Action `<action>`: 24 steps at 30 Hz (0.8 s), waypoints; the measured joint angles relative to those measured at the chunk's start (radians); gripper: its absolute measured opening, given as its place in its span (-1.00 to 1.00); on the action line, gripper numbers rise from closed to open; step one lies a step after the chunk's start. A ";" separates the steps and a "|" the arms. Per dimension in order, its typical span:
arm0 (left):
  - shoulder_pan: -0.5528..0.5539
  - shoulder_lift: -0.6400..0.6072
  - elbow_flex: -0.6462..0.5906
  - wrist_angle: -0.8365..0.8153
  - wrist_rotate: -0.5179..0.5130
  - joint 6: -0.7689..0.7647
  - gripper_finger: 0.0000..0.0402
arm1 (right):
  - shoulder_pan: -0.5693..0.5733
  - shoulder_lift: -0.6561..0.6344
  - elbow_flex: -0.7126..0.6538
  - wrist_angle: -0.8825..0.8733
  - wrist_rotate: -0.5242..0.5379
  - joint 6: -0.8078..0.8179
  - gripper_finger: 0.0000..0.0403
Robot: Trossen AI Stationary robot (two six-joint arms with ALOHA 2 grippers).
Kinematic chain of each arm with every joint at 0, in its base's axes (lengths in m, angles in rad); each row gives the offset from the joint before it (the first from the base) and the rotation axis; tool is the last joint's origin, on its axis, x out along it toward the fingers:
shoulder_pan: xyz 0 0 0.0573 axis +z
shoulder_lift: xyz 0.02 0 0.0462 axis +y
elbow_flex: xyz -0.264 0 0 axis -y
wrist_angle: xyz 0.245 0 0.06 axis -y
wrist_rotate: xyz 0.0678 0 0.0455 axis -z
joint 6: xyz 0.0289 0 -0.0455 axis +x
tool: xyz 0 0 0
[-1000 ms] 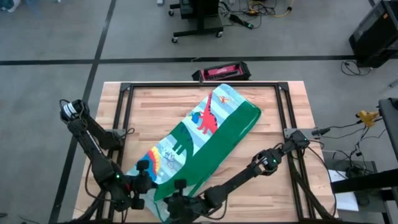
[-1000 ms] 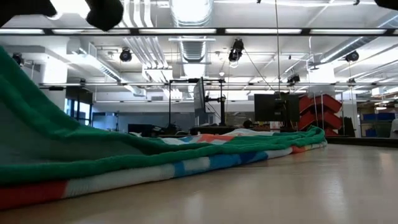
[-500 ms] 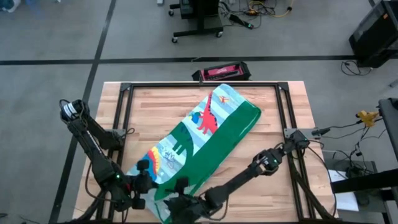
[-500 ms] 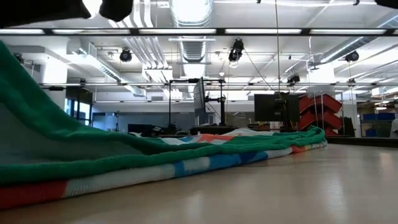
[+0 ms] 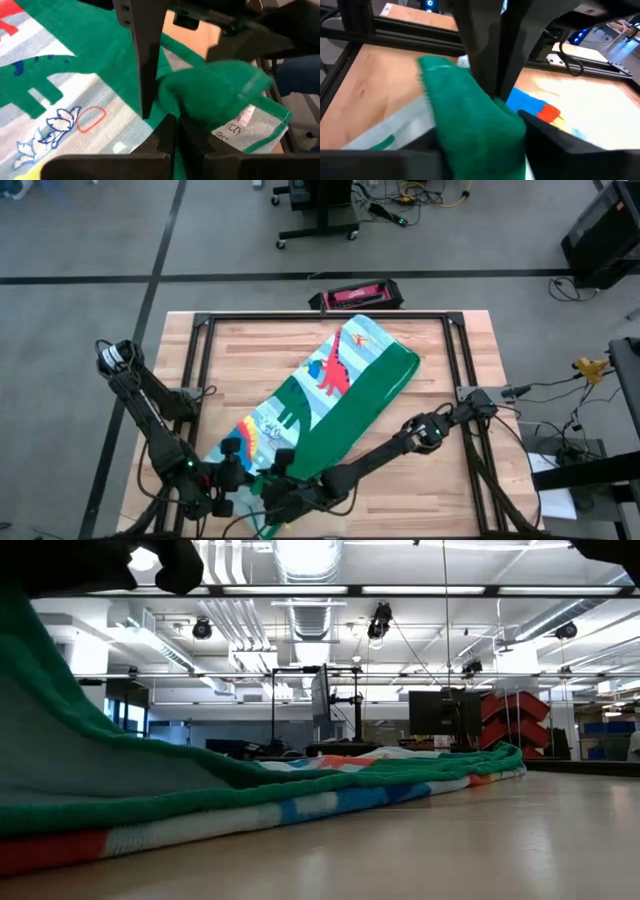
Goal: Roll towel
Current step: Fold the multi-color dinosaur print towel
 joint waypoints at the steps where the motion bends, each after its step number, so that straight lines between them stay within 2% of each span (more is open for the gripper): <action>1: 0.000 -0.001 0.000 0.000 0.001 0.006 -0.95 | 0.000 0.000 0.000 -0.002 0.000 0.000 -0.67; 3: 0.000 -0.006 0.000 0.001 0.030 0.017 -0.89 | 0.001 0.000 0.000 -0.004 -0.002 -0.004 -0.91; 6: -0.001 -0.015 0.011 -0.021 0.115 -0.005 -0.79 | 0.001 0.000 0.000 -0.004 -0.002 0.004 -0.93; 10: -0.028 -0.021 0.064 -0.090 0.233 -0.128 -0.69 | 0.001 0.000 0.000 -0.007 -0.001 0.011 -0.99; 13: -0.083 -0.021 0.102 -0.094 0.271 -0.204 -0.66 | -0.003 0.000 0.000 -0.008 0.002 0.026 -0.99; 16: -0.158 -0.015 0.120 -0.083 0.219 -0.285 -0.67 | -0.006 0.000 0.000 -0.009 0.007 0.050 -1.00; 19: -0.225 0.020 0.109 -0.074 0.111 -0.358 -0.68 | -0.007 0.000 0.000 -0.009 0.008 0.062 -1.00; 21: -0.243 0.061 0.091 -0.066 0.060 -0.394 -0.68 | -0.007 0.000 0.000 -0.009 0.008 0.066 -1.00; 24: -0.234 0.140 0.076 -0.068 0.038 -0.453 -0.68 | -0.006 0.000 0.000 -0.009 0.008 0.071 -1.00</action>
